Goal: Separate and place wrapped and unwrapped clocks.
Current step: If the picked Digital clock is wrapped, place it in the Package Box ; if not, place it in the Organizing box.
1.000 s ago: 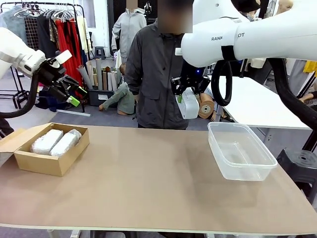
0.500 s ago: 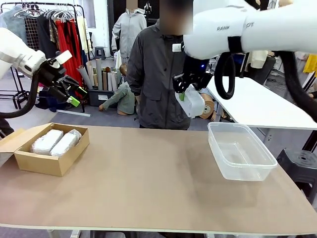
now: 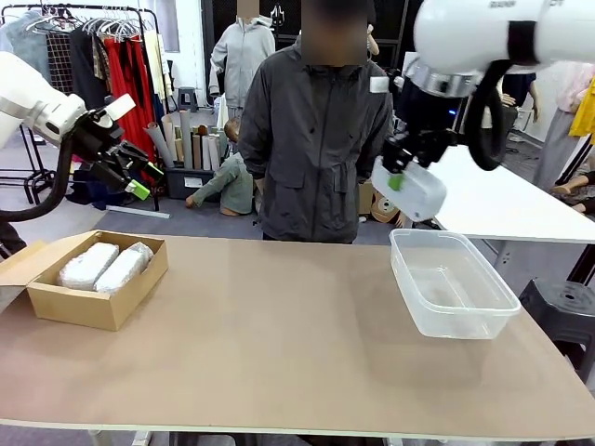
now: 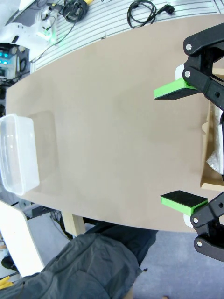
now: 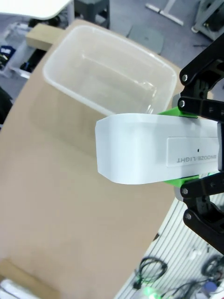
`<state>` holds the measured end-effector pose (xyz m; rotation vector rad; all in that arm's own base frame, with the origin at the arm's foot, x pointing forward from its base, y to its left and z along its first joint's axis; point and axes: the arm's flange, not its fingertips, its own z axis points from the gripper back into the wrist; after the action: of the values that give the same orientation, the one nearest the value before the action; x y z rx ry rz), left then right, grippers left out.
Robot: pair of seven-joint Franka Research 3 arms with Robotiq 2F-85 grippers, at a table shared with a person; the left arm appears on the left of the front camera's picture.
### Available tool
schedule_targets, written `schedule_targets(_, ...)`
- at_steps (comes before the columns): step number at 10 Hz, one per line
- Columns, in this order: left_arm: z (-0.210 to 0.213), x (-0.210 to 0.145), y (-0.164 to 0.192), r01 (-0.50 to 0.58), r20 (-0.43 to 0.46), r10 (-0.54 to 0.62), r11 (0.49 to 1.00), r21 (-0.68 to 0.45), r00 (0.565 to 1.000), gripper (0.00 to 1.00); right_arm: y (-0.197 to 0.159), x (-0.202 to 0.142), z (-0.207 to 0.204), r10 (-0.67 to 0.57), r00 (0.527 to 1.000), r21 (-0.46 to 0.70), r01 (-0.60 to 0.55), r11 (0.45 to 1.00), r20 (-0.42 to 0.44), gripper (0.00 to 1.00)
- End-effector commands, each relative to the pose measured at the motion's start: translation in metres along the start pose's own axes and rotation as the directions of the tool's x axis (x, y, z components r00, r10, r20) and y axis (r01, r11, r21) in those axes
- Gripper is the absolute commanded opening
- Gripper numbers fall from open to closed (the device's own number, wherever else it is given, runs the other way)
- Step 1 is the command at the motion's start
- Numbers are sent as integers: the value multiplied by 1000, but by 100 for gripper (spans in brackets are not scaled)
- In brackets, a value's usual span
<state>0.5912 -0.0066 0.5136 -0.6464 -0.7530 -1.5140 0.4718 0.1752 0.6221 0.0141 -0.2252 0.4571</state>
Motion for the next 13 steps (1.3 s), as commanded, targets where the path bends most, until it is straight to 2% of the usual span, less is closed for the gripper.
schedule_targets(1,1,1,-2,3,-1,-3,1000,-6,1000,100,-27,-32,-7,42,999,21,-41,999,-33,0)
schedule_targets(3,1,1,-2,3,-1,-3,1000,-6,1000,100,-62,-55,-26,30,997,9,-30,1000,-77,0)
schedule_targets(4,1,1,-2,3,-1,-3,1000,-6,1000,100,-78,-56,-31,-3,998,-7,2,1000,-67,0)
schedule_targets(6,1,1,-2,3,-1,-3,1000,-6,1000,100,-82,-65,-38,-52,996,-7,52,999,-67,0)
schedule_targets(7,1,1,-2,3,-1,-3,1000,-6,1000,100,-87,-55,-28,-53,997,-39,51,998,-47,0)
schedule_targets(8,1,1,-2,3,-1,-3,1000,-6,1000,100,-85,-62,-42,-40,994,7,40,999,-99,0)
schedule_targets(13,1,1,-2,3,-1,-3,1000,-6,1000,100,-85,-62,-42,-40,994,7,40,999,-99,0)
